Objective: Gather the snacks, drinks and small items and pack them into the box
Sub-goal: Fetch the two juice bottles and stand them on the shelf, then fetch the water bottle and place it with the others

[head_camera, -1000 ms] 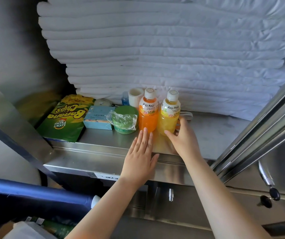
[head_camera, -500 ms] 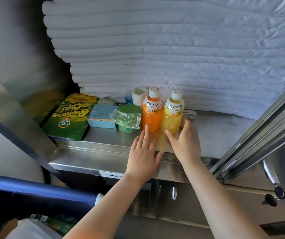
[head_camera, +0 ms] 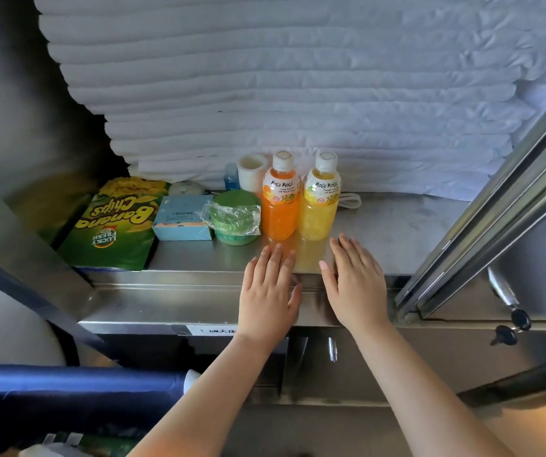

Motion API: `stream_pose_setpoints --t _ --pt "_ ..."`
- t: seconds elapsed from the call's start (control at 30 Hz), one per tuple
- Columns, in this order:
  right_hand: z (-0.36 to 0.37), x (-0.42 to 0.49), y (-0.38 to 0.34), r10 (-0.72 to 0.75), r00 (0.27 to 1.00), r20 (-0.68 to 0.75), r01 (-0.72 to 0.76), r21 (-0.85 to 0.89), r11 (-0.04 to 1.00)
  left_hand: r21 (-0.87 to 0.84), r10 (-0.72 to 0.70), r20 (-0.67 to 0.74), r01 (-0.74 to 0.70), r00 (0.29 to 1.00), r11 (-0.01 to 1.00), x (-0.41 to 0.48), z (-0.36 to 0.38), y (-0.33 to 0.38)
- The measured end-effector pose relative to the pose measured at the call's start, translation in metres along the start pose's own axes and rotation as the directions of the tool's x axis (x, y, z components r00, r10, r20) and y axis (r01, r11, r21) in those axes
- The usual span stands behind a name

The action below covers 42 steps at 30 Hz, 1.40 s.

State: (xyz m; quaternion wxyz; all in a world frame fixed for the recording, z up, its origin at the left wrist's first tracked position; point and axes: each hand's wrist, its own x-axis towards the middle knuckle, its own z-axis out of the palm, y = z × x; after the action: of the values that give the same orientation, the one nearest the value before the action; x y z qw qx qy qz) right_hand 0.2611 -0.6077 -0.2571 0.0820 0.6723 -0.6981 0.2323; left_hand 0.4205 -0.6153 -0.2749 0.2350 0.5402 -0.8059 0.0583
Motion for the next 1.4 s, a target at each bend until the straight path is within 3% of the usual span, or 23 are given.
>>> stream_pose_setpoints --t 0.17,0.33,0.4,0.53,0.63,0.73,0.9,1.03,1.23,1.4 --pt "0.004 -0.021 -0.003 0.007 1.000 0.002 -0.007 -0.040 0.999 -0.005 0.003 -0.002 -0.003 1.000 1.000 -0.001 -0.002 0.000" --pt "0.008 -0.070 0.002 -0.038 0.991 0.132 0.056 -0.136 0.989 -0.009 -0.042 0.034 0.043 0.999 0.999 -0.030 -0.002 0.010" --pt "0.008 -0.086 0.006 -0.068 0.976 0.205 0.094 -0.122 0.988 -0.009 -0.064 0.107 0.065 0.992 0.998 -0.048 0.002 0.015" --pt "-0.004 -0.105 0.017 -0.127 0.935 0.332 0.161 -0.076 0.984 0.174 -0.116 0.319 0.063 0.940 0.983 -0.082 0.006 0.029" --pt "-0.028 -0.117 0.030 -0.153 0.917 0.369 0.150 0.036 0.988 0.198 -0.177 0.346 0.112 0.922 0.974 -0.092 -0.008 0.049" --pt "-0.075 -0.136 0.046 -0.164 0.937 0.310 0.137 0.106 0.985 0.076 -0.173 0.317 0.157 0.933 0.985 -0.099 -0.037 0.082" --pt "-0.176 -0.180 0.088 -0.161 0.986 0.051 0.156 0.091 0.984 -0.125 0.015 0.101 -0.002 0.995 0.992 -0.108 -0.095 0.170" --pt "-0.246 -0.217 0.138 -0.024 0.997 -0.067 0.026 0.016 1.000 -0.239 0.211 -0.025 -0.210 0.977 0.948 -0.107 -0.127 0.259" --pt "-0.336 -0.283 0.221 0.211 0.952 -0.221 -0.235 -0.089 0.968 -0.340 0.481 -0.048 -0.467 0.876 0.816 -0.098 -0.143 0.391" --pt "-0.396 -0.355 0.288 0.430 0.835 -0.342 -0.497 -0.134 0.858 -0.435 0.677 -0.060 -0.630 0.733 0.644 -0.100 -0.141 0.508"
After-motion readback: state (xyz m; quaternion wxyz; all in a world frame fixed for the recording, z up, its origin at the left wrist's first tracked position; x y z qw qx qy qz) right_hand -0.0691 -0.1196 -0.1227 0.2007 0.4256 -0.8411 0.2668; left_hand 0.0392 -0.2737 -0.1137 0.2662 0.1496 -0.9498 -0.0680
